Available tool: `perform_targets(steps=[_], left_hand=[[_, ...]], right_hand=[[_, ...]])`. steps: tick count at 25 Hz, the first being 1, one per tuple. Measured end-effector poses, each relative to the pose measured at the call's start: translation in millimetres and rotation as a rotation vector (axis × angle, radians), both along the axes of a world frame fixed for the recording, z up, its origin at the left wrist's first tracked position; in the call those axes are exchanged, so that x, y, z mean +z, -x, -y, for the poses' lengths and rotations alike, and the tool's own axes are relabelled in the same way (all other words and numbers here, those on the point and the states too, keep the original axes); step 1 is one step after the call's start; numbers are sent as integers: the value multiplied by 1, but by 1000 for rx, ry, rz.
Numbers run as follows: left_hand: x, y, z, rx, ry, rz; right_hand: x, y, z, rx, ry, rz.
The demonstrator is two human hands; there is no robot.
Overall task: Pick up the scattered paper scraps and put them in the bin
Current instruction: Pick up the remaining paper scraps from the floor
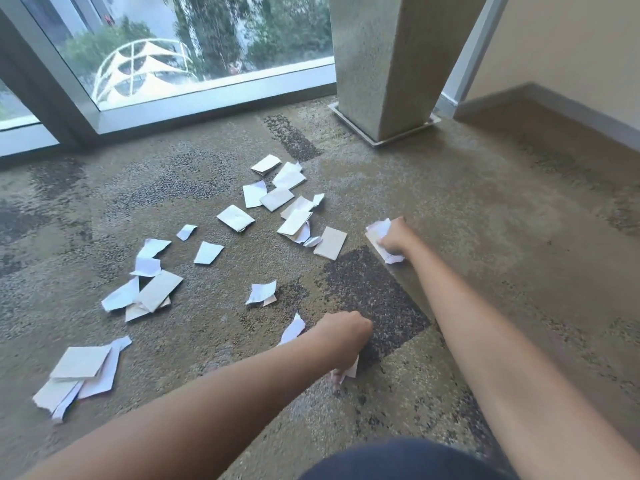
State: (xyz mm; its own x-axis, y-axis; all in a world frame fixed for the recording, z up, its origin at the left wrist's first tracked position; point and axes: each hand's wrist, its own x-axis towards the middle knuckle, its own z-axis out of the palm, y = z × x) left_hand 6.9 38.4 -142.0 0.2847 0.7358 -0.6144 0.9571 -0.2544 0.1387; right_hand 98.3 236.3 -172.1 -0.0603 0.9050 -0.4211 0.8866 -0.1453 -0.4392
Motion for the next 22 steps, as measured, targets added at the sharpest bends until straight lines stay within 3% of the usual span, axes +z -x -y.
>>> perform_targets(steps=[4, 8, 13, 17, 22], left_hand=[[11, -13, 3, 11, -41, -13], [5, -5, 13, 55, -52, 64], [13, 53, 10, 404, -62, 321], [20, 103, 4, 427, -159, 129], [3, 125, 7, 552, 69, 342]], right_hand=[[0, 7, -3, 110, -22, 254], [-9, 11, -9, 92, -37, 31], [1, 56, -4, 93, 45, -348], [20, 110, 13, 189, 165, -396], [33, 167, 28, 225, 56, -215]])
